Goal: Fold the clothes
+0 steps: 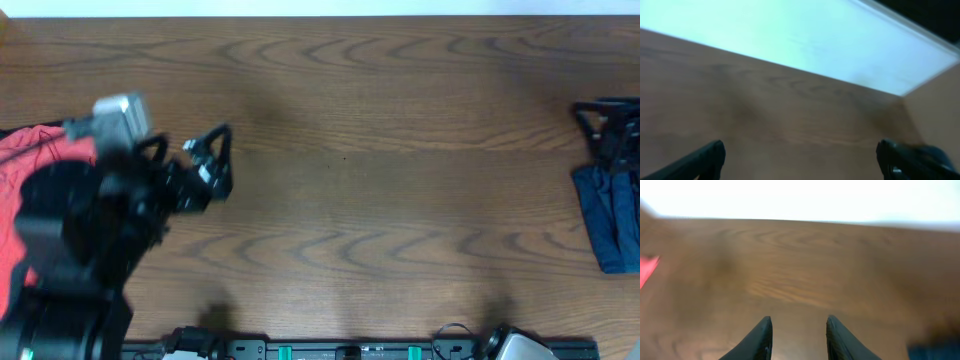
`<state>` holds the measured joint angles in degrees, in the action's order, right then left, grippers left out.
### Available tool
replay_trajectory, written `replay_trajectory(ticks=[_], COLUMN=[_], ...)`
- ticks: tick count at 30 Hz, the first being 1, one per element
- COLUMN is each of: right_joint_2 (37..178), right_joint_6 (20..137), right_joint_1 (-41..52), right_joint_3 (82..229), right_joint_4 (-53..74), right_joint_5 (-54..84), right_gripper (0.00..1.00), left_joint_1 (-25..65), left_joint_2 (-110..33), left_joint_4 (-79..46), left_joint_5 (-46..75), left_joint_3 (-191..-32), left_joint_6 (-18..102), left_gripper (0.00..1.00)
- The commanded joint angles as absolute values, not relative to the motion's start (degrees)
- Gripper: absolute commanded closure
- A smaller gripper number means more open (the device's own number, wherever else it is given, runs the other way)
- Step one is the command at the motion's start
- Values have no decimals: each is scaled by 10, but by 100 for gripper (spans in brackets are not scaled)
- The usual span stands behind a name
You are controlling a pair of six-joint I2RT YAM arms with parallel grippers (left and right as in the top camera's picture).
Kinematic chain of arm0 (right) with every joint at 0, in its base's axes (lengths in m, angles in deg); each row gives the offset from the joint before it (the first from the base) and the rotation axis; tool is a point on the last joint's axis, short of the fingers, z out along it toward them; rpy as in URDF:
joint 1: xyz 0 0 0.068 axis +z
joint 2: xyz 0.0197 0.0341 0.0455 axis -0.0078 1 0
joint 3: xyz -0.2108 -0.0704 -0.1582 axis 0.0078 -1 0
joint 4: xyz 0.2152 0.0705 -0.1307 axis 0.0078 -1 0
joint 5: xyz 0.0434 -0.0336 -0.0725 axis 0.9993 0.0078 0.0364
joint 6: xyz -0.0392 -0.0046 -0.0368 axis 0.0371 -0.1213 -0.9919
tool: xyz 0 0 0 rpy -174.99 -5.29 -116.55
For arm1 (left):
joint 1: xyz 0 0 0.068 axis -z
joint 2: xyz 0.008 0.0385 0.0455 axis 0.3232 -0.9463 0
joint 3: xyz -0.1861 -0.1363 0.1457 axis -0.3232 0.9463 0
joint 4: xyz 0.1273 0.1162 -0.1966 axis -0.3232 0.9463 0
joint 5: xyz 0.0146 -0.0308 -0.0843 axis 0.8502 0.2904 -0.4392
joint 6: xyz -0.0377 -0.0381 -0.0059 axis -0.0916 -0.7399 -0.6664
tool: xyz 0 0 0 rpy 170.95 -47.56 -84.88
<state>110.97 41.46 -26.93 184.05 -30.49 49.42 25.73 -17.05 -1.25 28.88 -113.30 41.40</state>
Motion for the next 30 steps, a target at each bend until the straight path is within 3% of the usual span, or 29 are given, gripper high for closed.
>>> replay_trajectory(ticks=[1, 4, 8, 13, 15, 16, 30], right_joint_2=[1107, 1107, 1107, 1107, 1107, 1108, 1112], right_joint_6=[290, 289, 197, 185, 187, 188, 200], right_joint_1=[-209, -141, -42, 65, 99, 111, 138], right_joint_3=[1841, 1841, 1841, 1841, 1841, 1841, 1841], right_joint_4=[-288, -280, -327, -358, -362, -362, -369], right_joint_5=[583, 572, 549, 468, 454, 453, 422], right_gripper=[62, 58, 60, 60, 49, 1, 1], left_joint_1=[258, 258, 258, 258, 258, 258, 258], left_joint_2=[-130, -101, -81, -79, -79, -79, -80], left_joint_4=[25, 55, 66, 68, 67, 68, 69], left_joint_5=[369, 374, 435, 473, 479, 486, 491], left_joint_3=[-1135, -1135, -1135, -1135, -1135, -1135, -1135], left_joint_6=[430, 430, 430, 430, 430, 430, 445], left_gripper=[2, 2, 2, 2, 2, 2, 2])
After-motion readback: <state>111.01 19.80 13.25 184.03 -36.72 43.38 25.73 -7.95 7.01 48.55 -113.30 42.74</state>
